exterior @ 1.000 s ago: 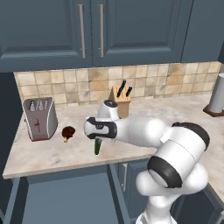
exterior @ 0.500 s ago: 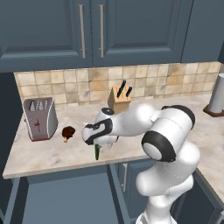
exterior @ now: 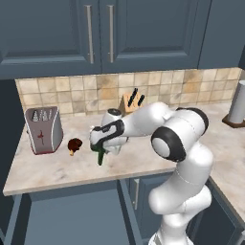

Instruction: Pick the measuring cup from the drawer and place it on the counter.

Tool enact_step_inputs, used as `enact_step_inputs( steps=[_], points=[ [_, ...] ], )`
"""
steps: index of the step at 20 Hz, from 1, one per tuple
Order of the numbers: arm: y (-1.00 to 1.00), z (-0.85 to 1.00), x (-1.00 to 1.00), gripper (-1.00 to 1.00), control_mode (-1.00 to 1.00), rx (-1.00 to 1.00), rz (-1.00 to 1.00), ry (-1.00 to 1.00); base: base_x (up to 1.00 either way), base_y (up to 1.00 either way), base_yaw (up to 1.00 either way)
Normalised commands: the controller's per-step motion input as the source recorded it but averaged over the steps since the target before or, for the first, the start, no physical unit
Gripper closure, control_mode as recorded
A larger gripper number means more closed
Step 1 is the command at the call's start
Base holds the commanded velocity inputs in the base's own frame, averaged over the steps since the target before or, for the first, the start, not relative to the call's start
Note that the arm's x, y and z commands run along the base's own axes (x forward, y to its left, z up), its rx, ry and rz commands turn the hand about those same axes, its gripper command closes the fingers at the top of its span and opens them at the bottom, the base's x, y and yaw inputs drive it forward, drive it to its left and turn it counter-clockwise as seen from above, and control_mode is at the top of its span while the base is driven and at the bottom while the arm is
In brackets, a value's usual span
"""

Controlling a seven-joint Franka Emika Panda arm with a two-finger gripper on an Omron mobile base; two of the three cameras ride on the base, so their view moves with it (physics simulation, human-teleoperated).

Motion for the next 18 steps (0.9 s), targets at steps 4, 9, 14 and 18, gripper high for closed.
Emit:
enact_step_inputs(
  steps=[4, 9, 14, 18],
  points=[
    [-0.66, 0.11, -0.1, -1.0, -1.0, -0.04, 0.05, -0.01, 0.0, 0.0, 0.0],
    [-0.7, 0.47, -0.59, -1.0, -1.0, -0.03, 0.11, -0.14, 0.0, 0.0, 0.0],
    [-0.38, 0.65, -1.0, -1.0, -1.0, -0.02, 0.15, -0.31, 0.0, 0.0, 0.0],
    [-0.26, 0.36, -1.0, -1.0, -1.0, -0.1, 0.14, -0.37, 0.0, 0.0, 0.0]
  ],
)
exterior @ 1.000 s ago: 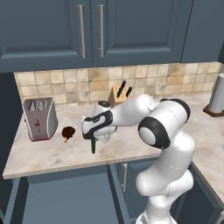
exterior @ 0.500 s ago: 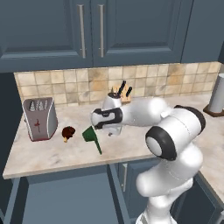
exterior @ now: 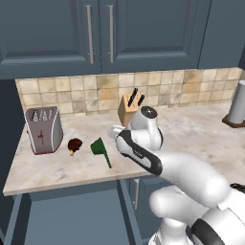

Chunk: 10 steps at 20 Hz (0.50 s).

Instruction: Pick the measuring cup from the drawer and place it on the counter.

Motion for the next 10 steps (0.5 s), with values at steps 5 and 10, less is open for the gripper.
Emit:
enact_step_inputs(
  steps=[5, 10],
  points=[
    [-0.07, 0.01, -1.0, -1.0, -1.0, -0.2, 0.12, -0.29, 0.0, 0.0, 0.0],
    [0.0, 0.11, -1.0, -1.0, -1.0, -0.37, 0.06, -0.11, 0.0, 0.0, 0.0]
  ],
)
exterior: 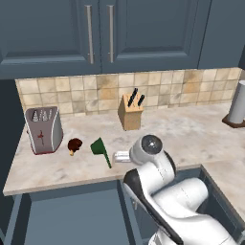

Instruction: Pick the measuring cup from the drawer and place it on the counter.

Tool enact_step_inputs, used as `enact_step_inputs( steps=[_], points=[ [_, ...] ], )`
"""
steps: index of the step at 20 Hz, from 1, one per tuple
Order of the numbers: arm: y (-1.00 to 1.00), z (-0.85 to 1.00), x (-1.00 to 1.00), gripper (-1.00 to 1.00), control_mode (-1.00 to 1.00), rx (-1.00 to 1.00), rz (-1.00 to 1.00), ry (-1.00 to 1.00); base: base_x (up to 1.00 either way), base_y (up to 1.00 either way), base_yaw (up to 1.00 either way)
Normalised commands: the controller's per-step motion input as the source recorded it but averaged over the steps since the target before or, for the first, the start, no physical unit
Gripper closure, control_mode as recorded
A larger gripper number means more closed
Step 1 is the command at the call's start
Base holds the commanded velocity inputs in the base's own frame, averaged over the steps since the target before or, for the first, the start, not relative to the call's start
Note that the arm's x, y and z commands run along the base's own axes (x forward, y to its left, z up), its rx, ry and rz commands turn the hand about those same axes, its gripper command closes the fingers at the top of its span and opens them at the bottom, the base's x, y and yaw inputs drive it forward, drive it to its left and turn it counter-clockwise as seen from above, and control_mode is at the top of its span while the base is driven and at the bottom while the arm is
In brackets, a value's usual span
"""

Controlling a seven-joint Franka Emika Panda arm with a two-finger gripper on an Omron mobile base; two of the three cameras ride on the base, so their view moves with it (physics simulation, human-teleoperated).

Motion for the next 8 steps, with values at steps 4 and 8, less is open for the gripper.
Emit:
enact_step_inputs(
  steps=[4, 8],
  points=[
    [-0.06, 0.23, -1.0, -1.0, -1.0, -0.43, 0.02, -0.07, 0.0, 0.0, 0.0],
    [-0.11, 0.21, -0.84, -1.0, -1.0, -0.42, 0.0, -0.01, 0.0, 0.0, 0.0]
  ],
)
